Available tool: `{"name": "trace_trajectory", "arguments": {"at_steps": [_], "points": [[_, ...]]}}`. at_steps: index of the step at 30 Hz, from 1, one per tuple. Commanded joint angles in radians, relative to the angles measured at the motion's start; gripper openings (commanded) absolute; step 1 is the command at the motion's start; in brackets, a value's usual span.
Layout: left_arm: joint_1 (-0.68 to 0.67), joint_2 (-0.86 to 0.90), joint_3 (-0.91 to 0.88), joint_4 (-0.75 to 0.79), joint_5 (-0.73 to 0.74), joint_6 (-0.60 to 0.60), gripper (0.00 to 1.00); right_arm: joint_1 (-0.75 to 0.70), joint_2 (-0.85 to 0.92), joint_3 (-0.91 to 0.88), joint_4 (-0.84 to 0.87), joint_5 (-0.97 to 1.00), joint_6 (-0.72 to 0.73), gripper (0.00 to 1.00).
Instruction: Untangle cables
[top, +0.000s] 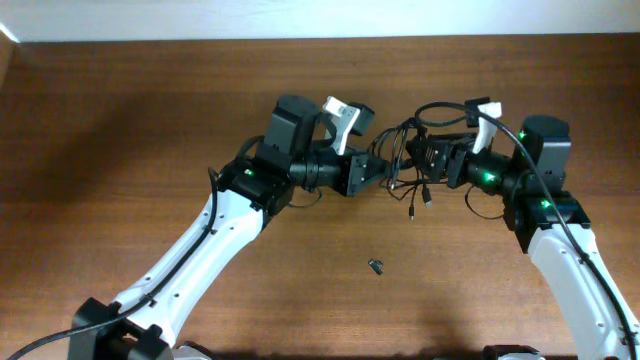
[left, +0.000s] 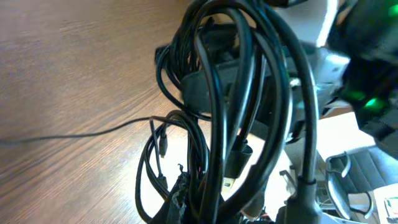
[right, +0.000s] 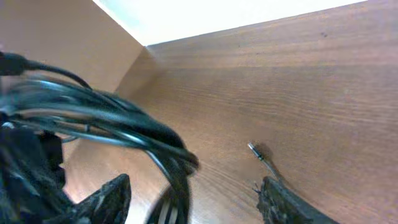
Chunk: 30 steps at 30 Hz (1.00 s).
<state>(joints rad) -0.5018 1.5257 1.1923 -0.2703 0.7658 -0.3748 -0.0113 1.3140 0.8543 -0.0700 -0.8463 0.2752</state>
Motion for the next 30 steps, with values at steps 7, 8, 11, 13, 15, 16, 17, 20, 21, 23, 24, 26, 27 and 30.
{"name": "trace_trajectory", "arguments": {"at_steps": [7, 8, 11, 13, 15, 16, 17, 20, 21, 23, 24, 26, 27, 30], "points": [[0.001, -0.033, 0.002, -0.049, -0.253, 0.024, 0.0, 0.003, -0.011, 0.008, -0.065, -0.001, 0.033, 0.04], [0.001, -0.033, 0.002, -0.085, -0.343, 0.024, 0.0, 0.003, -0.011, 0.008, -0.064, -0.027, 0.042, 0.04], [0.001, -0.033, 0.002, -0.218, -0.567, 0.024, 0.0, 0.003, -0.011, 0.009, -0.017, -0.123, 0.079, 0.04], [0.0, -0.033, 0.002, -0.284, -0.626, 0.024, 0.0, 0.003, -0.011, 0.009, 0.055, -0.195, 0.127, 0.04], [0.0, -0.033, 0.002, -0.301, -0.632, 0.024, 0.0, 0.003, -0.011, 0.009, 0.11, -0.228, 0.153, 0.04], [0.0, -0.033, 0.002, -0.299, -0.626, 0.024, 0.0, 0.003, -0.011, 0.009, 0.112, -0.228, 0.152, 0.04], [0.0, -0.033, 0.002, -0.298, -0.604, 0.024, 0.0, 0.003, -0.011, 0.009, 0.111, -0.227, 0.152, 0.13], [0.0, -0.033, 0.002, -0.263, -0.442, 0.041, 0.0, 0.003, -0.011, 0.009, 0.112, -0.216, 0.148, 0.51], [0.0, -0.033, 0.002, -0.248, -0.388, 0.054, 0.0, 0.003, -0.011, 0.009, 0.112, -0.216, 0.148, 0.55], [0.001, -0.033, 0.002, -0.23, -0.311, 0.055, 0.0, 0.003, -0.011, 0.009, 0.111, -0.194, 0.148, 0.59], [0.001, -0.033, 0.002, -0.215, -0.243, 0.055, 0.0, 0.003, -0.011, 0.009, 0.111, -0.153, 0.148, 0.61], [0.001, -0.033, 0.002, -0.188, -0.138, 0.055, 0.0, 0.003, -0.011, 0.009, 0.11, -0.08, 0.148, 0.63], [0.001, -0.033, 0.002, -0.175, -0.09, 0.055, 0.0, 0.003, -0.011, 0.009, 0.106, -0.045, 0.148, 0.63], [0.001, -0.033, 0.002, -0.168, -0.058, 0.055, 0.0, 0.003, -0.011, 0.009, 0.09, -0.002, 0.148, 0.63]]}}
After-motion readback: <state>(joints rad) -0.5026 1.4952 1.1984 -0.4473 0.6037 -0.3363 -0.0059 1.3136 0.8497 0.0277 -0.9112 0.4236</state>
